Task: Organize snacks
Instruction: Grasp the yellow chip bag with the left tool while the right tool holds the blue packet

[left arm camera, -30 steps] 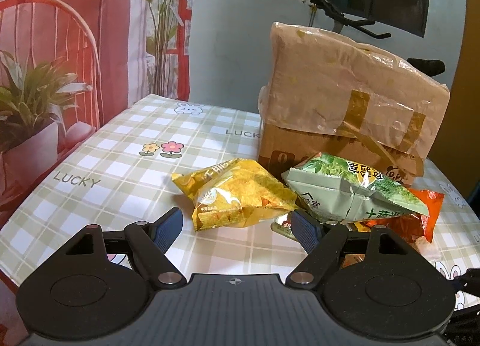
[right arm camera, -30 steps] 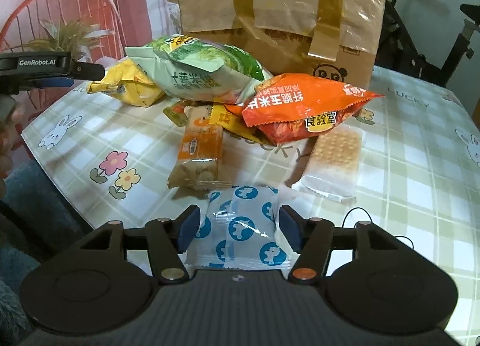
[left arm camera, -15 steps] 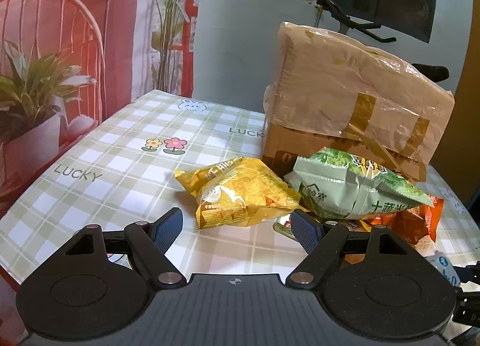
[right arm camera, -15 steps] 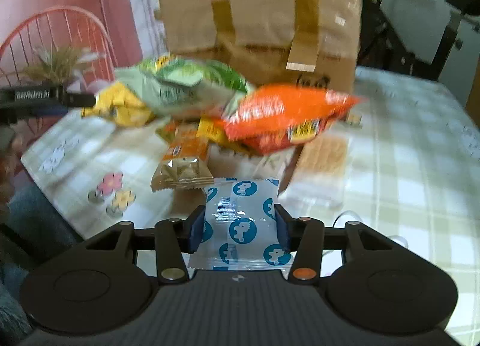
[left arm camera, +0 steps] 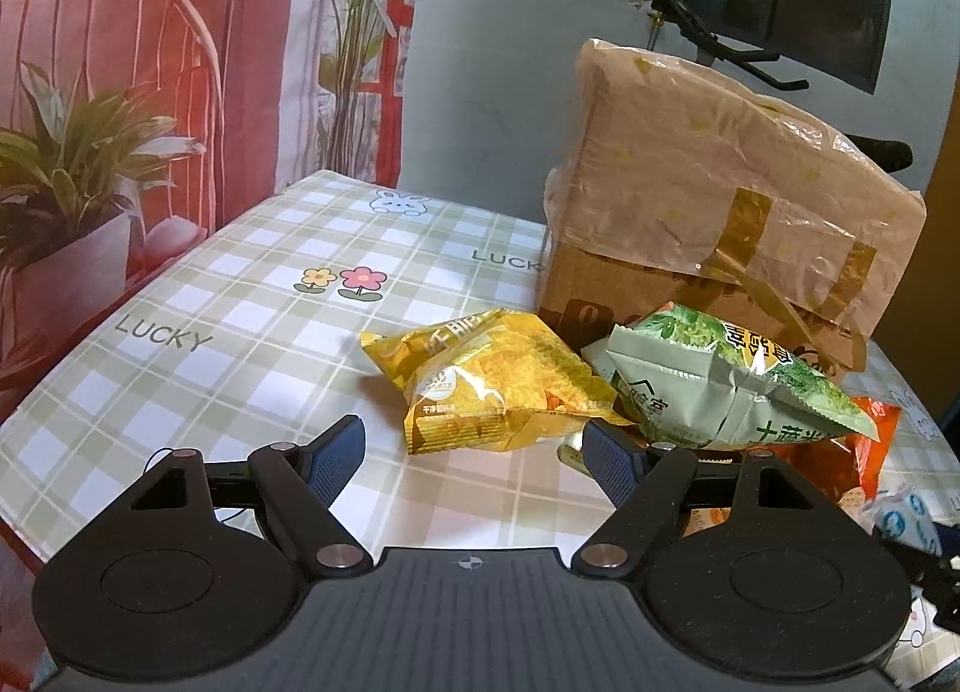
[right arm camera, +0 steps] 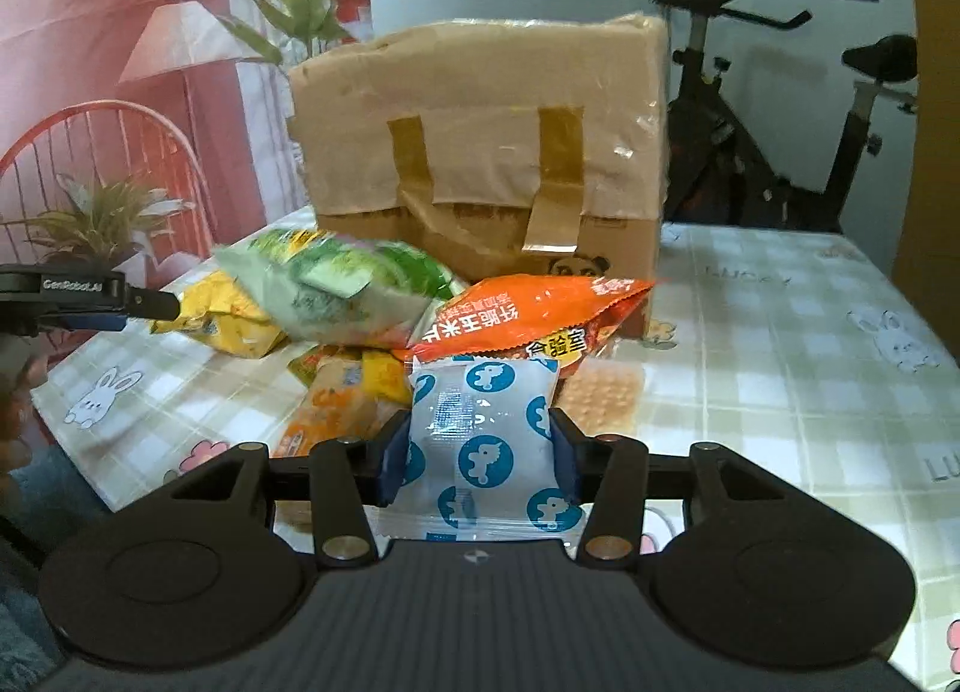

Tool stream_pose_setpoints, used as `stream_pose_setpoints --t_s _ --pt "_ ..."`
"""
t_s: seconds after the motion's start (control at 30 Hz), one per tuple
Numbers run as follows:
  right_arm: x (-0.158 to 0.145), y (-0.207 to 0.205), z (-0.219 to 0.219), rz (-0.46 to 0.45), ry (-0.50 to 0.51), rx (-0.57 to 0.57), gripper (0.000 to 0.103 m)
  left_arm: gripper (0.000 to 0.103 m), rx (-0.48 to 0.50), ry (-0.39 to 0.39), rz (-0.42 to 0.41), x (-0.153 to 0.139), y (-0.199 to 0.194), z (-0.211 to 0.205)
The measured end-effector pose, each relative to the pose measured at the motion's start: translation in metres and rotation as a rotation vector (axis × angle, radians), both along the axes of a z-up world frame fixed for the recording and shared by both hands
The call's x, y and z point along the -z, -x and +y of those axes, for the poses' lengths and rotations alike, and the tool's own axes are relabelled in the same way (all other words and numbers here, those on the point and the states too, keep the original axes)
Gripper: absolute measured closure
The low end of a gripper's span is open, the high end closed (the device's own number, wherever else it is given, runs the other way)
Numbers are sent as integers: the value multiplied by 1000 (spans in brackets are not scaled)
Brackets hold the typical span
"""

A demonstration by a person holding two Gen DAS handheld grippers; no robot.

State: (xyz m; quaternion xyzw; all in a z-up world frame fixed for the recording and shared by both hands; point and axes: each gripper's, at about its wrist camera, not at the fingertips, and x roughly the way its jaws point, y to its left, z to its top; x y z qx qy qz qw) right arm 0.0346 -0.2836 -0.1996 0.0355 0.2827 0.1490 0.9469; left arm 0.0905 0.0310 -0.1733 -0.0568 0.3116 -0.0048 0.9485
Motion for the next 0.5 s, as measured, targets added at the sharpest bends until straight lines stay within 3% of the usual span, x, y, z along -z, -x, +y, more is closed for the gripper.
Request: stream_pose_setpoints --t_s 0.27,0.5 --pt "9 -5 6 39 -27 -35 54 21 -36 18 0 1 -6 6" --pt "15 -3 14 61 -26 -80 54 20 -93 145 6 1 -42 23"
